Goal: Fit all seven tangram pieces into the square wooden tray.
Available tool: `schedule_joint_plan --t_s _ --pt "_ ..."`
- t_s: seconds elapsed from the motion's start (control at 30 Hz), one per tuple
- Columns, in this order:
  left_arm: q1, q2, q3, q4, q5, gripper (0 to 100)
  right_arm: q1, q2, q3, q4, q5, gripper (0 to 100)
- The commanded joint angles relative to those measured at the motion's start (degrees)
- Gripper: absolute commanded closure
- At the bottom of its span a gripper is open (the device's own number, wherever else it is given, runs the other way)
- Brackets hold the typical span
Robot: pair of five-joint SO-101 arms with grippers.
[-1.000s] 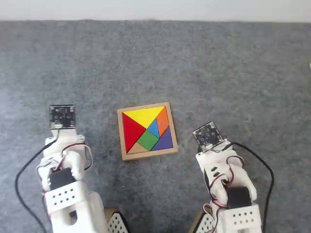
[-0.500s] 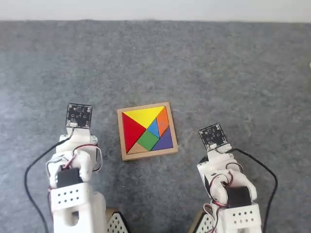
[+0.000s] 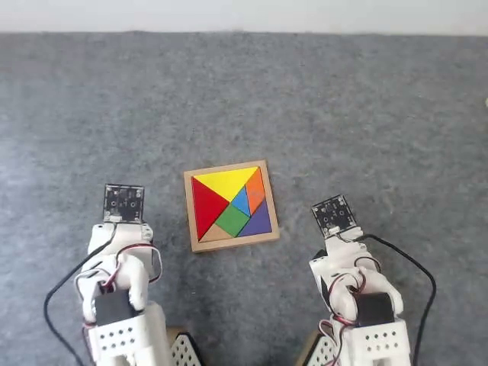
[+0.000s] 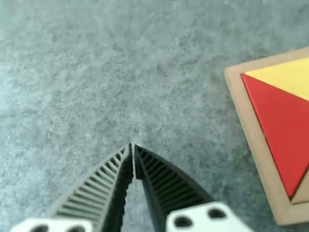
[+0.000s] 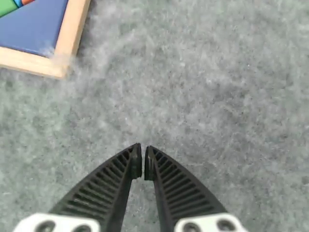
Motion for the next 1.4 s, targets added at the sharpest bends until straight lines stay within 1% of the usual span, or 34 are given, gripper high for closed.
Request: schedule_joint_plan --t_s 0.0,0.1,0.17,1.3,1.37 --pt "-0.4 0.4 0.5 -0.9 0.0 99 0.2 0.0 1.0 0.3 -0.6 97.6" --pt "-0.1 0.4 0.4 3.4 0.0 99 0.2 0.0 1.0 0.3 -0.6 97.6" --pt "-0.1 0.4 0.4 4.7 0.0 99 0.2 0.0 1.0 0.3 -0.6 97.6" --pt "-0.5 0.4 0.4 5.6 0.0 99 0.2 0.0 1.0 0.3 -0.6 97.6" --pt "-1.4 0.4 0.4 5.6 0.0 99 0.2 0.0 1.0 0.3 -0.6 97.6"
